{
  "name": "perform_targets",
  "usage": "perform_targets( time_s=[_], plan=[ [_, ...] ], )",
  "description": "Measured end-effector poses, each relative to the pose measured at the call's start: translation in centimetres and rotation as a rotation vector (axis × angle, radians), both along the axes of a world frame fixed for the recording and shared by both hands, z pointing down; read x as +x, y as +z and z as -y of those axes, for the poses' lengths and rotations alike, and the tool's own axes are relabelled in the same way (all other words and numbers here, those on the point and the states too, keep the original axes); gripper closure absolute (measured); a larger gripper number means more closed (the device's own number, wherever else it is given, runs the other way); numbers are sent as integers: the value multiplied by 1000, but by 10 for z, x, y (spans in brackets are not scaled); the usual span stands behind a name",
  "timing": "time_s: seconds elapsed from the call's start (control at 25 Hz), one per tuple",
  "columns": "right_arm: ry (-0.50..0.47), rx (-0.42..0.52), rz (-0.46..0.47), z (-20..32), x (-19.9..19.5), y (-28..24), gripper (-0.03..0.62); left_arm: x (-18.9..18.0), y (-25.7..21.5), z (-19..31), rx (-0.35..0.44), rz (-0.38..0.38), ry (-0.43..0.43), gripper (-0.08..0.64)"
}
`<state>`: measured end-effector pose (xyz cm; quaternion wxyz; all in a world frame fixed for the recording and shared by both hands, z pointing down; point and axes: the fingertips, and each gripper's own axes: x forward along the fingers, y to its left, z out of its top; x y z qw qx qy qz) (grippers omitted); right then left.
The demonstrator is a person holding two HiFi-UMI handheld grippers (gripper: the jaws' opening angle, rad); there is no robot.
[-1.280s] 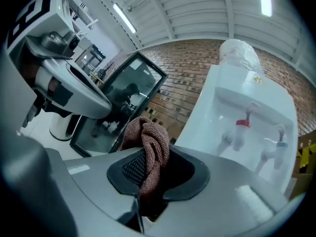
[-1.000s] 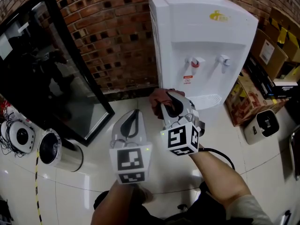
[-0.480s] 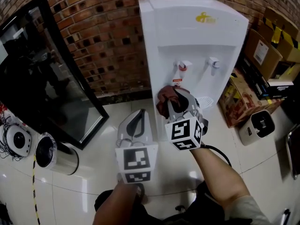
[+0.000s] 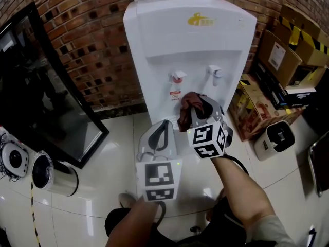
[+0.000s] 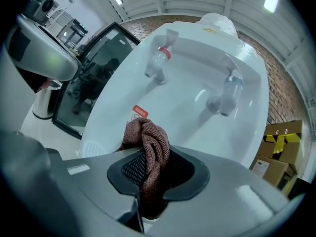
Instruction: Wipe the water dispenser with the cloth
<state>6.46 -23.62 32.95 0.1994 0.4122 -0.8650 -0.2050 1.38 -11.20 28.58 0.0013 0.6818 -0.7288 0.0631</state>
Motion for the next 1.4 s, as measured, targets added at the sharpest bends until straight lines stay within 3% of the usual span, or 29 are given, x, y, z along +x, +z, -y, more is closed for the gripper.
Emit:
perform_targets(
  time_s=[0.36,0.6,0.92,1.12,1.4],
  plan=[
    [59,26,-89,19,51,-2,499,46,11,38,0,-48,46,560],
    [29,85,-153,13,75,-10,499,73,16,58,0,-62,83,560],
    [55,121,-137,16,113,-23,499,97,27,78,-9,-70,105,560],
    [93,83,-159,38,140,-6,499,110,35,87,-21,-73,117,560],
    [73,80,-168,46,143,0,499,114,39,94,-27,-71,120,560]
  ],
)
